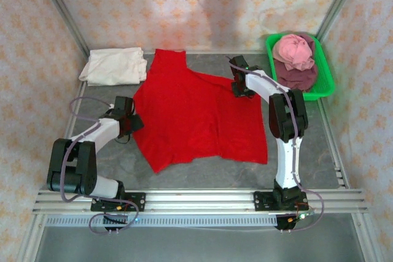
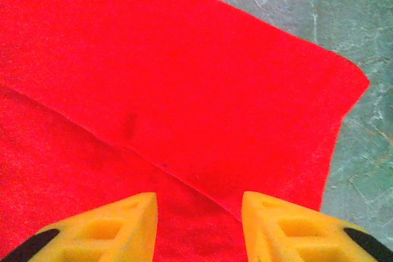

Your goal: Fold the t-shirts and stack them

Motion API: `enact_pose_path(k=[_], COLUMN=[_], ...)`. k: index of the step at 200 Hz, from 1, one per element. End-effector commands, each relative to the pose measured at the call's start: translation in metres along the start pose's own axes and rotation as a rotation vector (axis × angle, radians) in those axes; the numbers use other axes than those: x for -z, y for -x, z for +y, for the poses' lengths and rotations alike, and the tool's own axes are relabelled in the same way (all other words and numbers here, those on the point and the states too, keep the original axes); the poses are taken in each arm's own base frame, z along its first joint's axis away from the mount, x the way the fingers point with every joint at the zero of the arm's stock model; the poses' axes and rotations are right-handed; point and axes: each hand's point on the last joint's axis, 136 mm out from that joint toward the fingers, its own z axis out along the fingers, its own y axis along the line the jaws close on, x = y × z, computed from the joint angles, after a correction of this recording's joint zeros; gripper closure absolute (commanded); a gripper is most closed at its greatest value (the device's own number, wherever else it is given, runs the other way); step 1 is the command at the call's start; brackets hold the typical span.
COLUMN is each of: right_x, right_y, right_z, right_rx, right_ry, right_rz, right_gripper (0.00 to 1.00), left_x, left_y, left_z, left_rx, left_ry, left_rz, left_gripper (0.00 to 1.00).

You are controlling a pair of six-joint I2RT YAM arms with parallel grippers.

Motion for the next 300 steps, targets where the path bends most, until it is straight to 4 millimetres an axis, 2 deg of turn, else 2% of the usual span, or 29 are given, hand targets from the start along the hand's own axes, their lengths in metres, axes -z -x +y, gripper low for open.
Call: enact_pose_path(k=[1, 24, 40, 59, 73, 106, 164, 181, 212, 250, 277, 300], right_x=[0.012, 0.007, 0.004, -0.001, -0.003, -0.007, -0.024, -0.025, -0.016, -0.007, -0.001, 0.005], right_y=[-0.007, -0.010, -0.011, -0.015, -0.017, -0.020, -0.029, -0.026, -0.010, 0.007, 0.023, 0.019], right_z=[-0.021, -0.017, -0.022, -0.021, -0.022, -0.017, -0.025, -0.025, -0.032, -0.037, -0.044, -0.041], right_rx=[0.137, 0.203, 0.240, 0.297, 0.314, 0.357, 0.440, 0.445, 0.427, 0.419, 0.406, 0.407], right_ry=[-0.074, -0.044, -0.071, -0.067, -0.073, -0.049, -0.113, -0.119, -0.161, -0.187, -0.213, -0.181], right_rz=[0.025, 0.038, 0.045, 0.064, 0.079, 0.086, 0.138, 0.129, 0.065, 0.013, -0.012, 0.006], right_gripper=[0.61, 0.53, 0.52, 0.51, 0.50, 0.50, 0.53, 0.62, 0.80, 1.00, 1.00, 1.00], left_x=[0.008, 0.039, 0.063, 0.075, 0.070, 0.043, 0.026, 0.024, 0.022, 0.019, 0.019, 0.021], left_y=[0.010, 0.014, 0.014, 0.000, -0.014, -0.041, -0.053, -0.053, -0.051, -0.050, -0.049, -0.049], left_z=[-0.007, -0.025, -0.035, -0.054, -0.059, -0.062, -0.056, -0.055, -0.055, -0.045, -0.041, -0.041], left_rx=[-0.019, -0.081, -0.103, -0.118, -0.132, -0.134, -0.114, -0.109, -0.108, -0.113, -0.116, -0.119], left_ry=[-0.026, -0.059, -0.103, -0.197, -0.212, -0.227, -0.190, -0.180, -0.167, -0.116, -0.094, -0.099], left_rz=[-0.005, -0.068, -0.112, -0.123, -0.091, 0.003, 0.051, 0.053, 0.051, 0.039, 0.033, 0.038], left_gripper=[0.32, 0.30, 0.30, 0.29, 0.29, 0.29, 0.29, 0.30, 0.30, 0.30, 0.30, 0.30])
